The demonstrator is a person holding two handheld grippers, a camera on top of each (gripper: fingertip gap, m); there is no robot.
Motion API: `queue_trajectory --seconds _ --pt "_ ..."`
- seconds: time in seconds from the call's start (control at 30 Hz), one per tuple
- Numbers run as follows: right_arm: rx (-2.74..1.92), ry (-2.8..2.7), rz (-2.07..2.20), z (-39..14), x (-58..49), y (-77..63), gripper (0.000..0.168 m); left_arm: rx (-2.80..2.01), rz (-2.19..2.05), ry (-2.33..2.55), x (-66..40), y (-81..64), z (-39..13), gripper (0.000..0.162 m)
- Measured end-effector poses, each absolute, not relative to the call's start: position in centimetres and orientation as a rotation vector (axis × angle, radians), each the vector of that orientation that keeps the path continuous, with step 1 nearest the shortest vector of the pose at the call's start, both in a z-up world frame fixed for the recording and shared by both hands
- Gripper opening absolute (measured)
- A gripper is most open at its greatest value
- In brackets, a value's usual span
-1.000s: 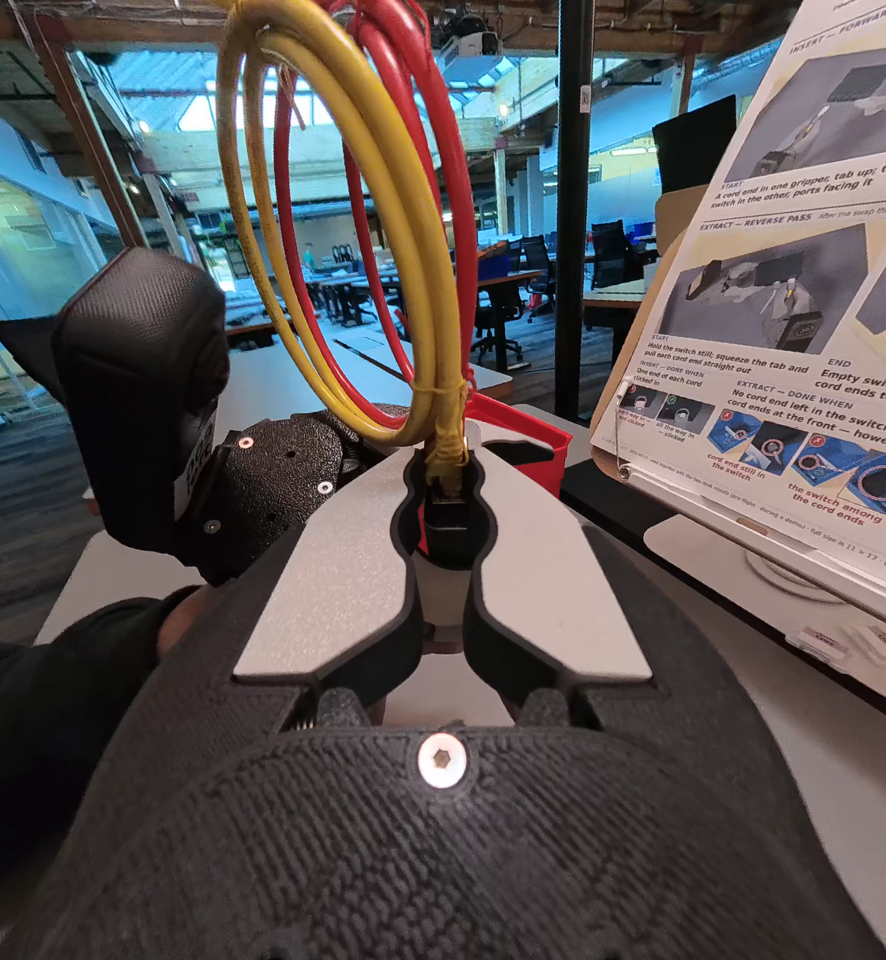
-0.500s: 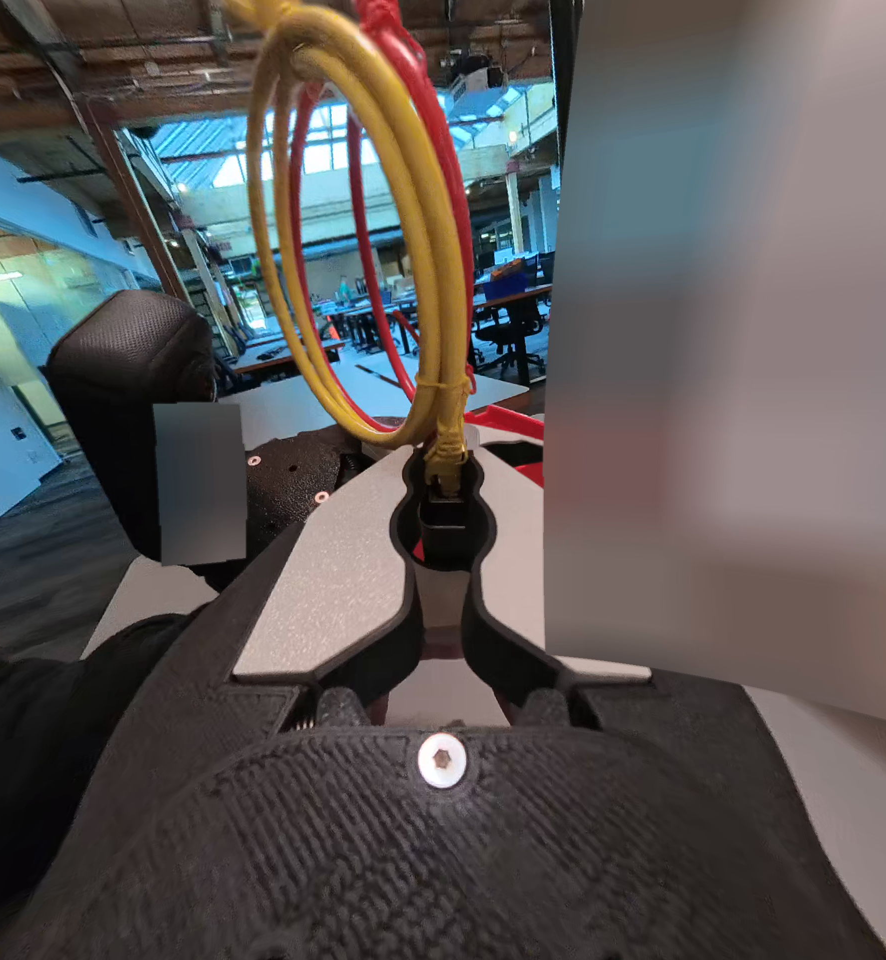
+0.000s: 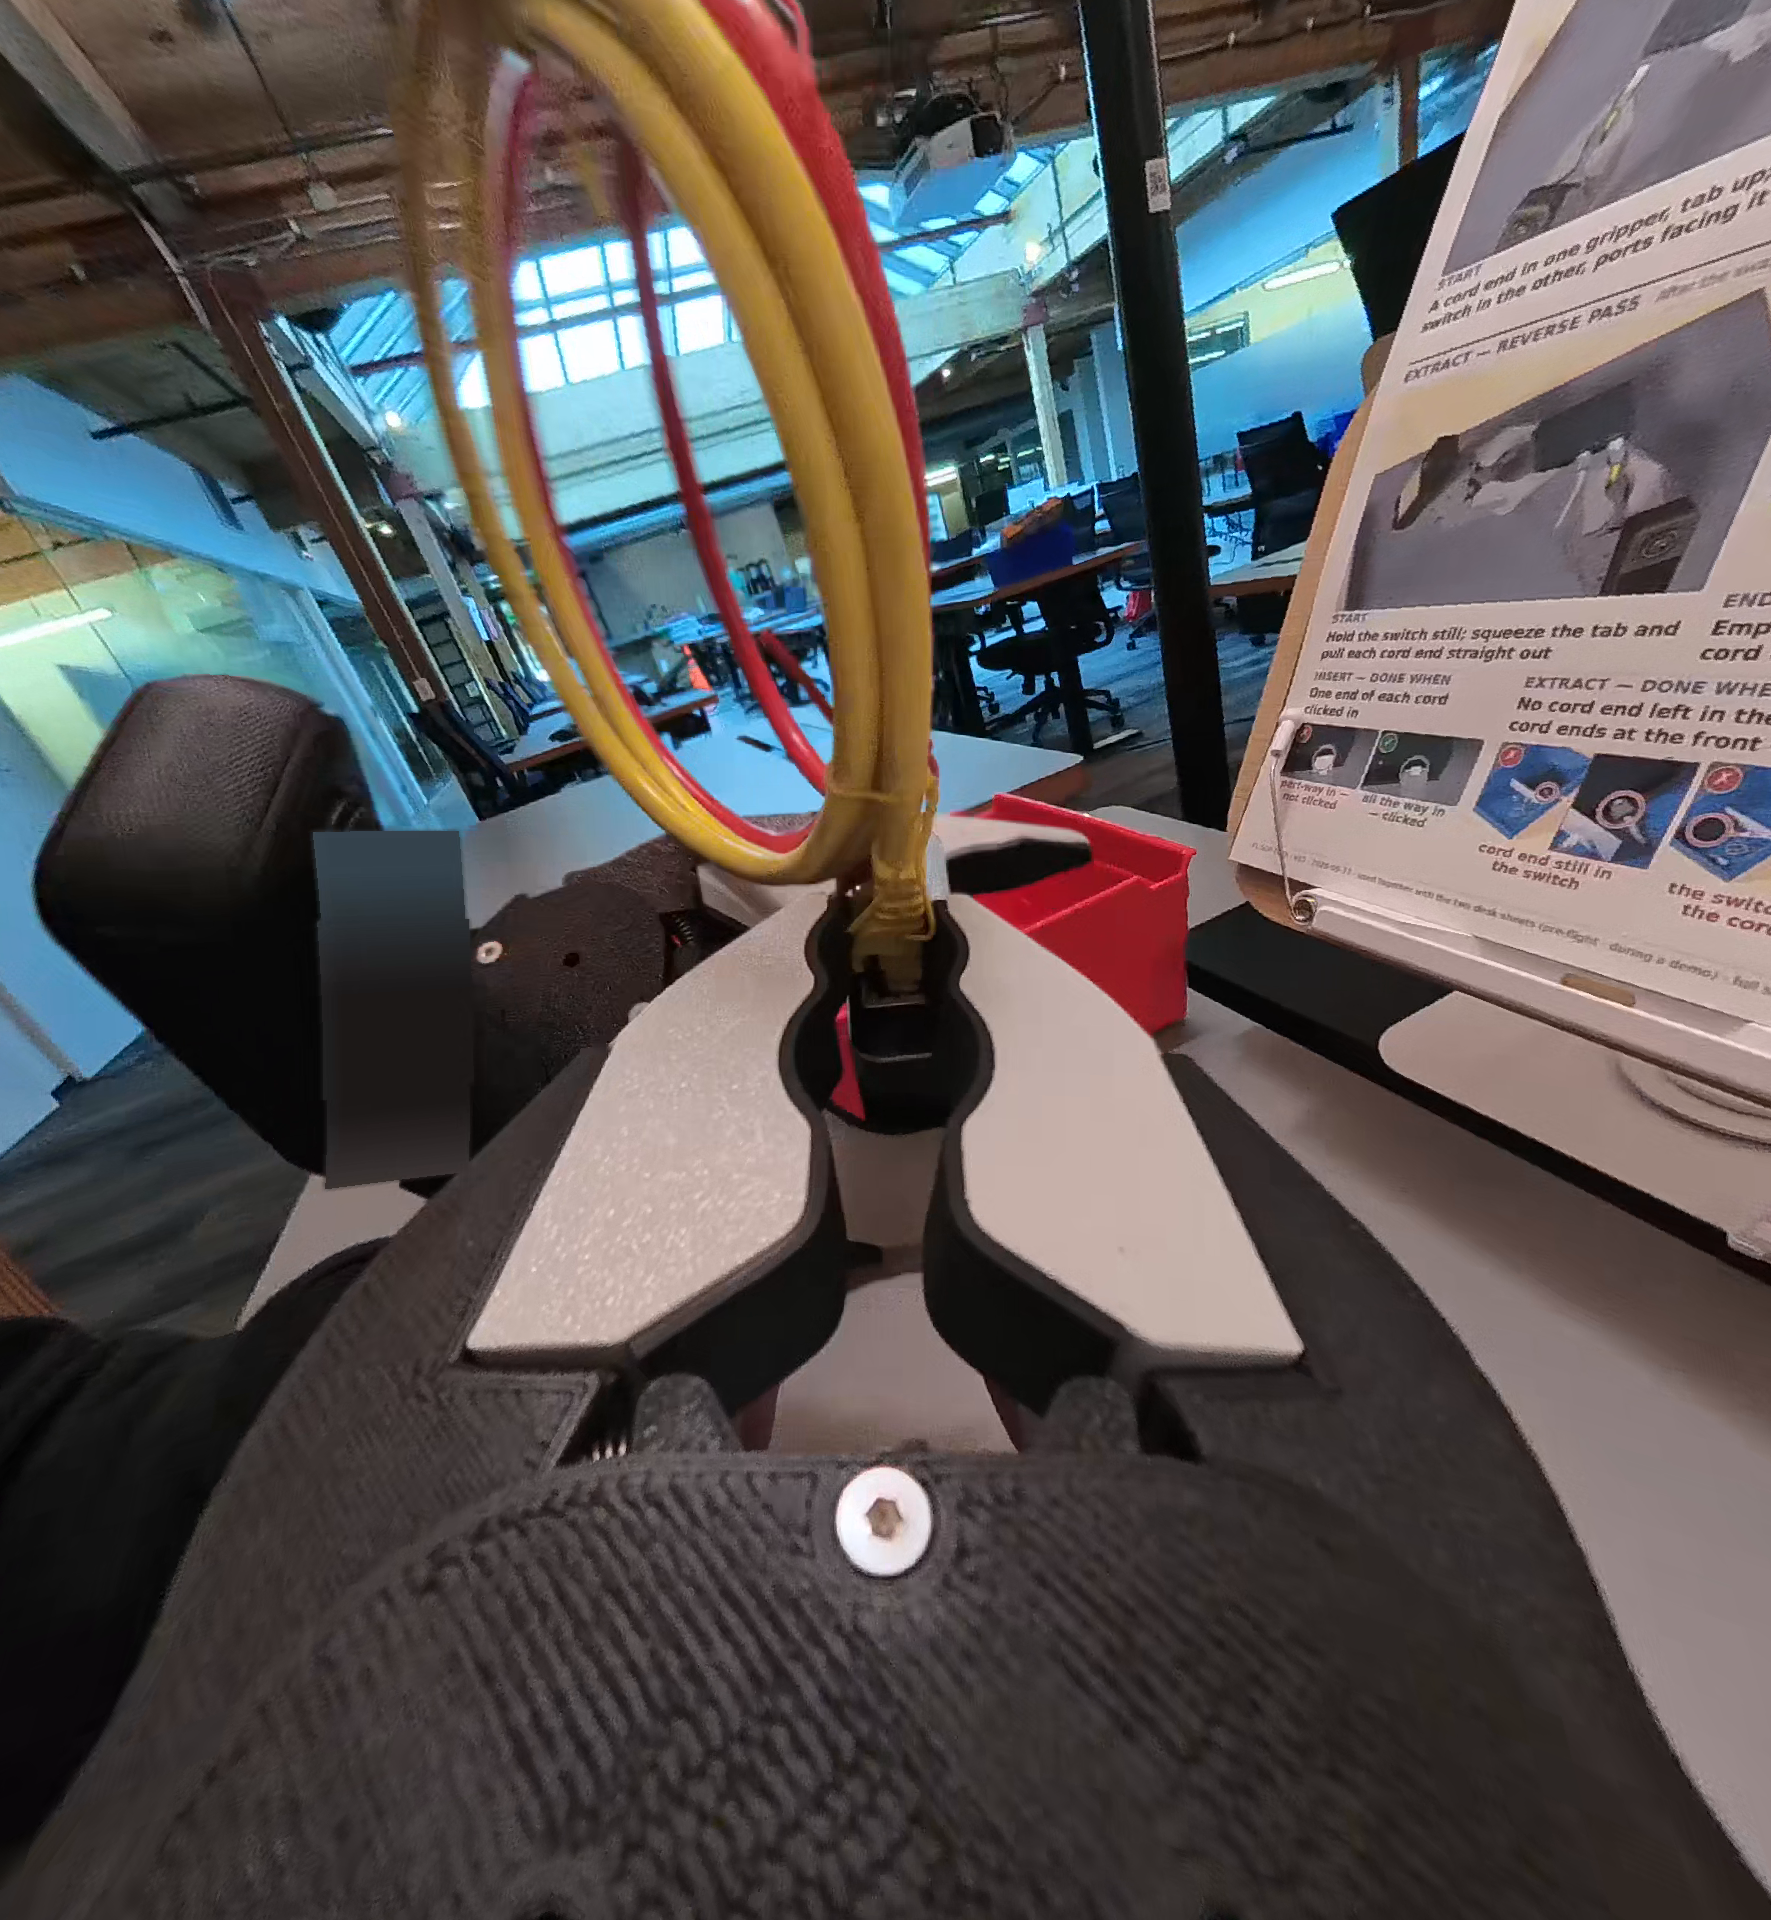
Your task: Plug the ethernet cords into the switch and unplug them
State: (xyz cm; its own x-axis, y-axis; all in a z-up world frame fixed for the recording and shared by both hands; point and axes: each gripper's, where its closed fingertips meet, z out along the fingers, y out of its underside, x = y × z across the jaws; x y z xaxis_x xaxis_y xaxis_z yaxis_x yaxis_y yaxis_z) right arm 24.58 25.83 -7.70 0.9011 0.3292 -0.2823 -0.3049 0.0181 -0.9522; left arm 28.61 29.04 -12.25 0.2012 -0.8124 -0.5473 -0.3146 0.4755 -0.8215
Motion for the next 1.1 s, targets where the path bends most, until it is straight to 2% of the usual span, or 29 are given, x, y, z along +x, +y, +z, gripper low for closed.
queue_trajectory --seconds 0.17,0.3,0.47,0.57,0.67,0.87,1.1 --pt "-1.479 -0.021 0.463 -7.8 24.8 25.9 0.015 -1.140 -0.645 1.395 29.1 28.1 -12.8 0.075" --pt "-1.438 0.015 0.557 -7.7 24.9 25.8 0.015 -1.125 -0.599 1.393 28.9 28.2 -12.5 0.078" --pt "-1.480 -0.013 0.446 -8.0 25.3 25.8 0.015 -1.196 -0.771 1.428 29.4 27.2 -13.2 0.078" --pt "-1.500 -0.023 0.434 -8.2 25.3 25.8 0.015 -1.160 -0.657 1.425 29.3 27.8 -13.3 0.078" --pt "-1.415 0.032 0.639 -7.7 25.1 25.6 0.015 -1.080 -0.486 1.393 28.8 28.6 -12.4 0.078" --pt "-1.421 0.060 0.646 -8.1 25.5 25.8 0.015 -1.136 -0.645 1.420 29.3 27.7 -13.1 0.078" --pt "-1.446 0.025 0.600 -8.1 25.4 25.7 0.015 -1.108 -0.550 1.421 29.1 28.1 -12.8 0.077"
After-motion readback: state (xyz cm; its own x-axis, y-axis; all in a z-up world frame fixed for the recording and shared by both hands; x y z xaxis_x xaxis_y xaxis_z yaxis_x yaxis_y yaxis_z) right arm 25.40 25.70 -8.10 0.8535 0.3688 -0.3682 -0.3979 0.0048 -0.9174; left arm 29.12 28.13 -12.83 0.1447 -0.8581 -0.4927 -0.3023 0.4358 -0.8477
